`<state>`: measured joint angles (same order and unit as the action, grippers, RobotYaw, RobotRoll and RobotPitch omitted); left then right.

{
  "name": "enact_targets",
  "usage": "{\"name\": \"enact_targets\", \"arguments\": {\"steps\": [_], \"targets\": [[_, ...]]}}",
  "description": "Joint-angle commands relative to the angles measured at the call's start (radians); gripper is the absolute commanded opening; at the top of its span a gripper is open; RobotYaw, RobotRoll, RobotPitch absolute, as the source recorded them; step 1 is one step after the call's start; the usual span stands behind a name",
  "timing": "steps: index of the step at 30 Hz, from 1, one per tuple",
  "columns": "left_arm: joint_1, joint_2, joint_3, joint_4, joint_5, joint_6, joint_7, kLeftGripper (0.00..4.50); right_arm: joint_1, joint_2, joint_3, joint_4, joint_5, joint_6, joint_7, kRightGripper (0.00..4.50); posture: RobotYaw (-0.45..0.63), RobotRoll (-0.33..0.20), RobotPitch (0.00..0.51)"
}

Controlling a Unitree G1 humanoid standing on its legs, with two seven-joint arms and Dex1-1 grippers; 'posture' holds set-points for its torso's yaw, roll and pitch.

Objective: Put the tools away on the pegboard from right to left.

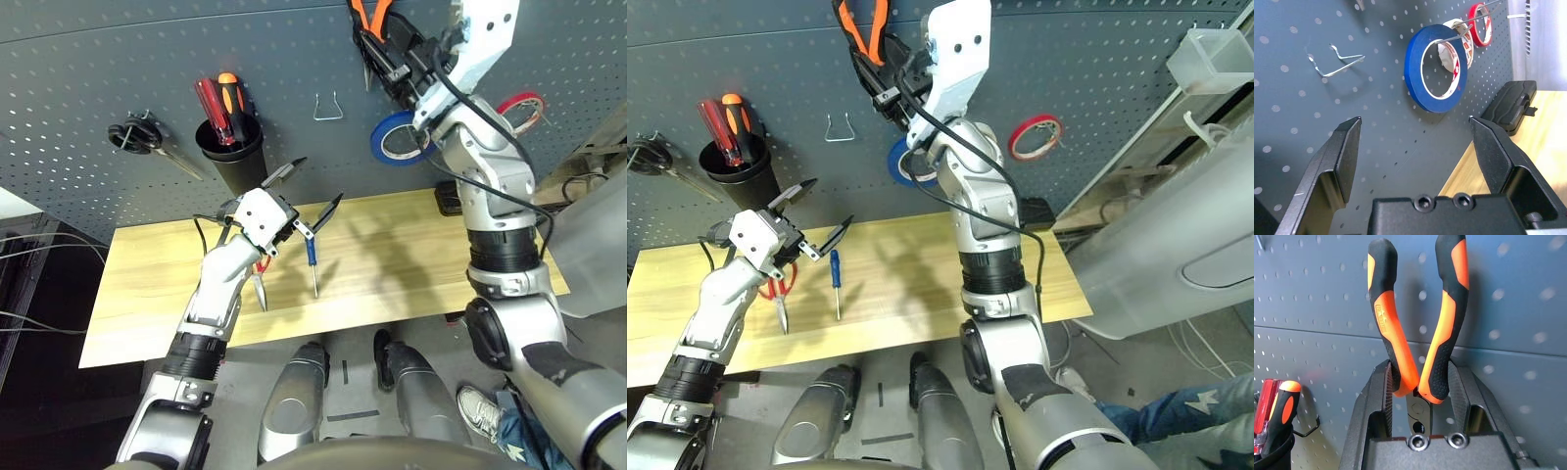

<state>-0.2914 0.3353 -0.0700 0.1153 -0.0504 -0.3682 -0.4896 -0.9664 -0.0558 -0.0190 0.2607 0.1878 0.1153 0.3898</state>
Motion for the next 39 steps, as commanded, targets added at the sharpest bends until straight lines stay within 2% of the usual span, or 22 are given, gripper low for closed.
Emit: {"name": "enact_targets", "arguments": {"steps": [1, 8, 20, 32, 39], "targets": [[0.019, 0.001, 0.004, -0.015, 0.009, -0.002, 0.008, 4.50, -0.020, 0.021, 0.017, 0.094, -0.015, -0.104, 0.015, 1.75, 0.25, 0.000, 0.188], [0.052, 0.001, 0.007, -0.055, 0.020, 0.010, 0.031, 4.50, -0.021, 0.051, 0.030, 0.204, -0.022, -0.198, 0.038, 1.75, 0.28, 0.000, 0.203], [0.080, -0.002, 0.008, -0.086, 0.021, 0.026, 0.049, 4.50, -0.034, 0.074, 0.044, 0.127, -0.001, -0.184, 0.050, 1.75, 0.28, 0.000, 0.213], [0.052, -0.039, 0.062, -0.174, -0.085, 0.041, 0.067, 4.50, -0.023, 0.080, 0.043, 0.220, -0.018, -0.238, 0.046, 1.75, 0.30, 0.000, 0.221], [0.070, -0.024, 0.054, -0.199, -0.067, 0.050, 0.057, 4.50, -0.033, 0.087, 0.053, 0.199, -0.015, -0.239, 0.056, 1.75, 0.30, 0.000, 0.220]]}}
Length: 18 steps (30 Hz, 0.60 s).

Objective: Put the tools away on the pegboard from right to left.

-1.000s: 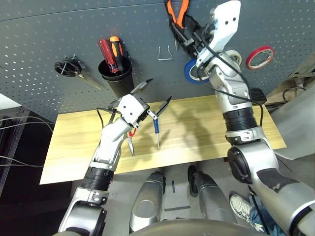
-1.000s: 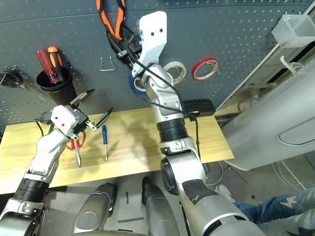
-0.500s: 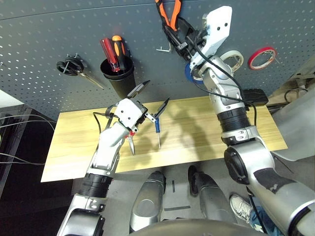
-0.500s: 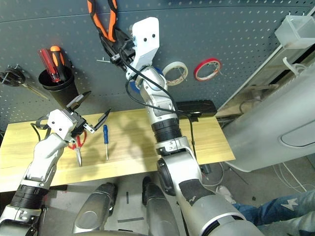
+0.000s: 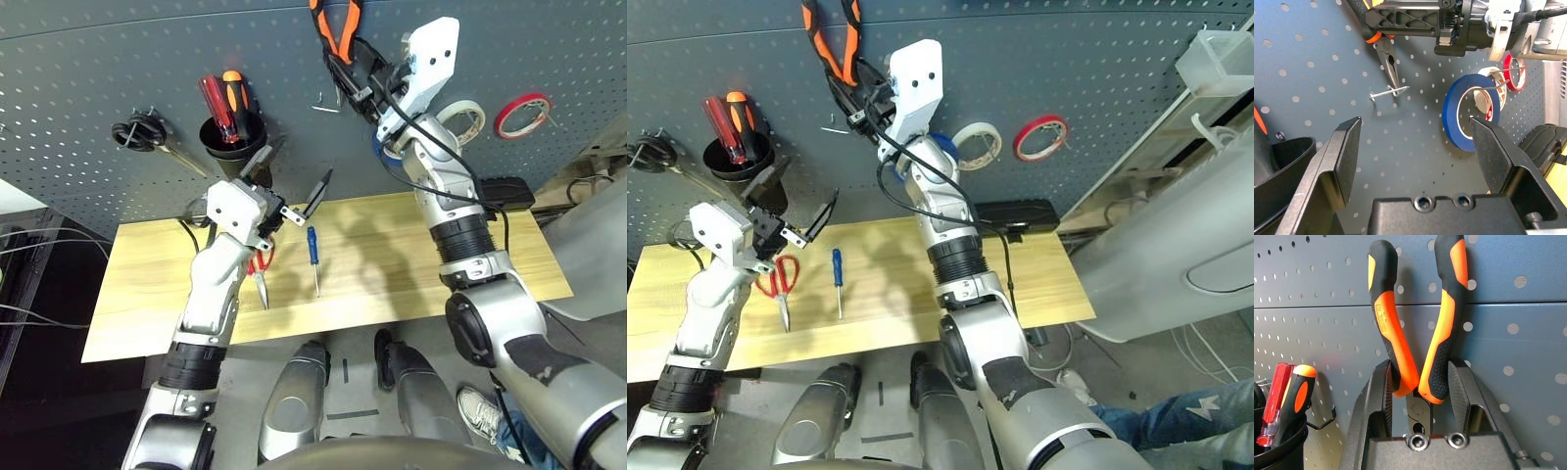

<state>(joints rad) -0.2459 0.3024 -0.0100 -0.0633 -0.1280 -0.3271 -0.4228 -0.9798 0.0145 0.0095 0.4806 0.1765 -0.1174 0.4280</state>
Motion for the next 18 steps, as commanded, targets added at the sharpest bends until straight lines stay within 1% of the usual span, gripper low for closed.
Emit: {"name": "enact_targets", "arguments": {"steps": [1, 6, 15, 18], "targets": [[0.026, 0.009, -0.006, -0.021, 0.012, 0.010, -0.009, 4.50, -0.019, 0.016, 0.025, -0.022, -0.004, -0.005, 0.018, 1.75, 0.30, 0.000, 0.219], [0.021, 0.009, -0.010, -0.010, 0.021, 0.011, -0.010, 4.50, 0.012, 0.004, 0.033, -0.089, 0.000, 0.032, 0.023, 1.75, 0.29, 0.000, 0.224], [0.017, 0.008, -0.018, 0.010, 0.018, 0.007, -0.022, 4.50, 0.109, -0.008, 0.049, -0.373, 0.015, 0.197, -0.020, 1.75, 0.25, 0.000, 0.232], [0.007, 0.006, -0.019, 0.022, 0.017, 0.005, -0.029, 4.50, 0.126, -0.004, 0.055, -0.421, 0.017, 0.231, -0.036, 1.75, 0.24, 0.000, 0.232]]}}
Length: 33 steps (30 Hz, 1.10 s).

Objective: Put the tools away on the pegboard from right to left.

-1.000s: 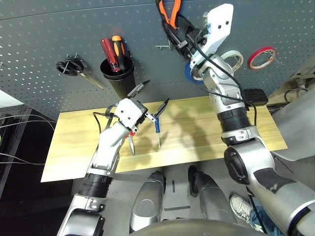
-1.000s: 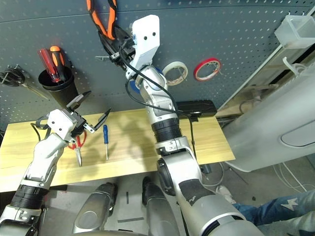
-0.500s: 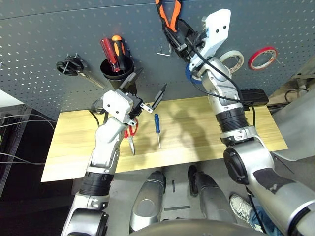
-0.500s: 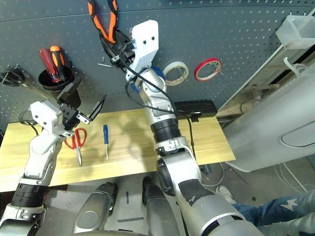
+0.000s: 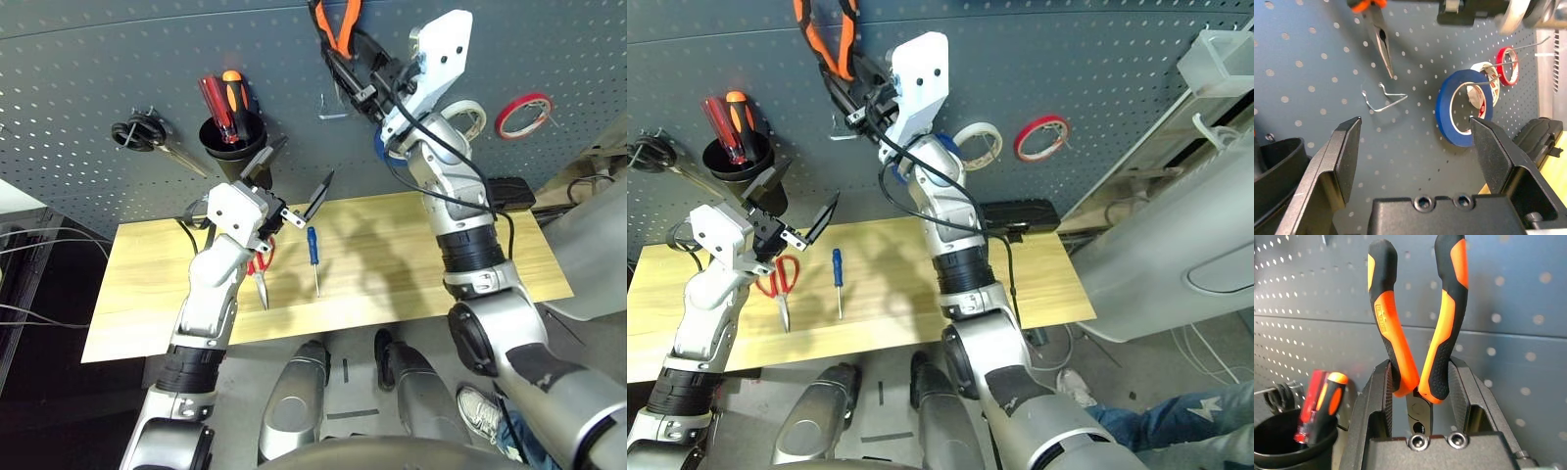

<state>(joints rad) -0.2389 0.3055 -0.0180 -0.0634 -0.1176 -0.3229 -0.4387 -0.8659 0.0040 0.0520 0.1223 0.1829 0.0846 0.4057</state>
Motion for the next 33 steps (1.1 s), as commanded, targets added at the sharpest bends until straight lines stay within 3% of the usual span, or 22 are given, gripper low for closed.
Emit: {"name": "enact_targets", "arguments": {"steps": [1, 9, 19, 26, 31, 33], "targets": [[-0.005, 0.002, -0.012, 0.027, 0.006, 0.001, -0.015, 4.50, 0.015, 0.008, 0.013, -0.069, 0.009, 0.034, -0.017, 1.75, 0.24, 0.000, 0.232], [-0.019, 0.001, -0.012, 0.037, 0.007, -0.003, -0.026, 4.50, -0.017, 0.010, 0.005, 0.006, -0.007, -0.023, -0.028, 1.75, 0.24, 0.000, 0.230], [0.018, 0.002, -0.012, -0.007, 0.016, 0.009, -0.014, 4.50, -0.081, 0.027, -0.007, 0.271, -0.034, -0.215, -0.030, 1.75, 0.29, 0.000, 0.243], [0.045, 0.007, -0.007, -0.033, 0.020, 0.025, -0.005, 4.50, -0.061, 0.028, -0.003, 0.357, -0.043, -0.263, -0.026, 1.75, 0.30, 0.000, 0.250], [0.053, 0.011, -0.011, -0.038, 0.013, 0.040, -0.013, 4.50, 0.040, -0.006, -0.007, 0.183, -0.021, -0.177, -0.026, 3.23, 0.29, 0.000, 0.251], [0.060, 0.015, -0.025, -0.032, 0.000, 0.059, -0.034, 4.50, 0.148, -0.039, 0.003, 0.016, -0.016, -0.092, -0.029, 4.01, 0.28, 0.000, 0.249]]}}
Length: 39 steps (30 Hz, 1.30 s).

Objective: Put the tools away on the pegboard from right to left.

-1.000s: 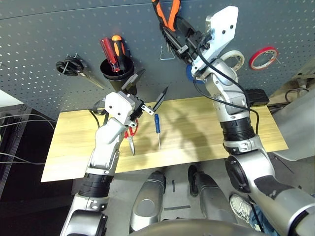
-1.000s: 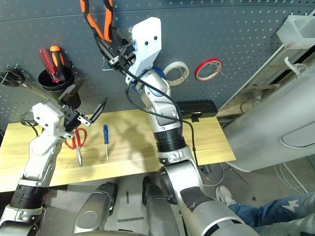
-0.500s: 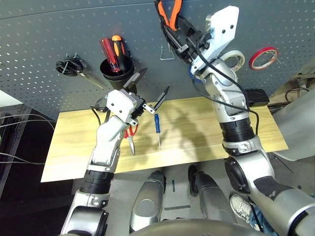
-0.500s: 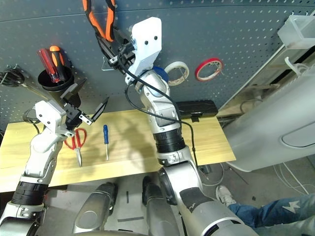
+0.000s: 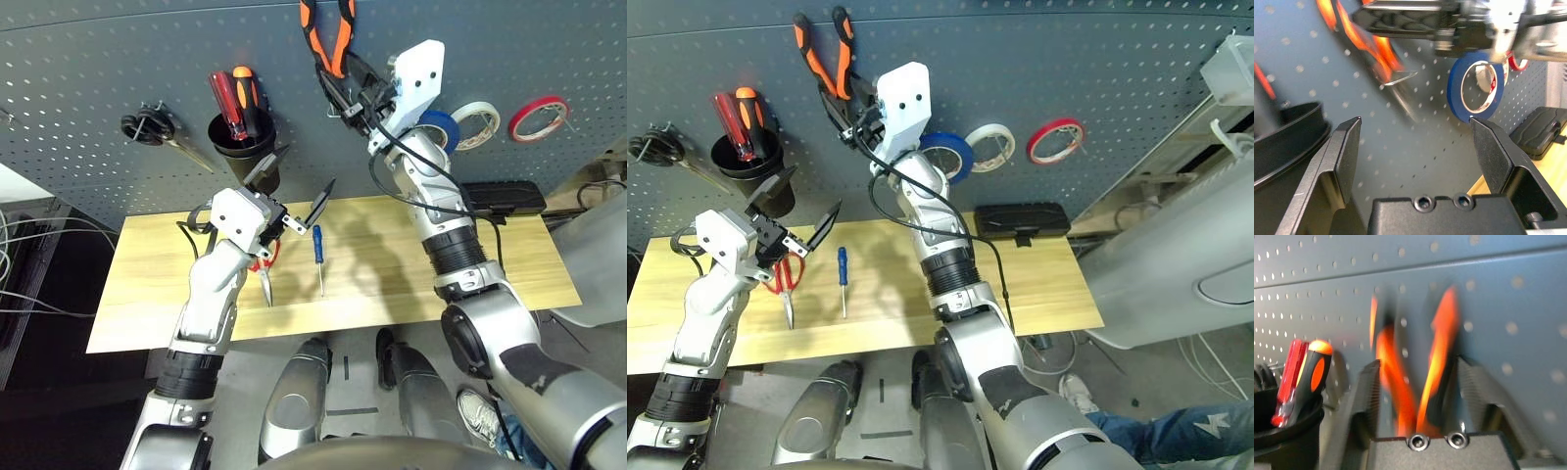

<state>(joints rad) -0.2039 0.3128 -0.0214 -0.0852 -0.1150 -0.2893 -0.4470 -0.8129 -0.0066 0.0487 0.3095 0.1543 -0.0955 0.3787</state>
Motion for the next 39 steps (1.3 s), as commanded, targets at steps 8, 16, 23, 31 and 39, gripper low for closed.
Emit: {"name": "enact_targets", "arguments": {"steps": [8, 16, 23, 31, 39], "targets": [[0.013, 0.013, -0.076, 0.059, -0.017, 0.083, -0.110, 4.50, 0.477, -0.168, 0.027, -0.577, 0.024, 0.388, 0.000, 4.44, 0.23, 0.000, 0.239], [-0.011, 0.028, -0.143, 0.173, 0.049, 0.189, -0.147, 4.50, 0.606, -0.251, 0.027, -0.561, 0.031, 0.517, 0.039, 4.44, 0.19, 0.000, 0.229], [-0.078, 0.004, -0.173, 0.347, 0.143, 0.292, -0.076, 4.50, 0.600, -0.318, 0.069, -0.403, 0.013, 0.608, 0.105, 4.44, 0.20, 0.000, 0.238], [-0.202, -0.049, -0.162, 0.523, 0.220, 0.371, 0.055, 4.50, 0.501, -0.340, 0.128, -0.284, -0.014, 0.645, 0.166, 4.44, 0.20, 0.000, 0.261], [-0.254, -0.104, -0.138, 0.670, 0.227, 0.535, 0.129, 3.52, 0.460, -0.322, 0.171, -0.252, -0.026, 0.678, 0.185, 4.50, 0.20, 0.000, 0.272]]}}
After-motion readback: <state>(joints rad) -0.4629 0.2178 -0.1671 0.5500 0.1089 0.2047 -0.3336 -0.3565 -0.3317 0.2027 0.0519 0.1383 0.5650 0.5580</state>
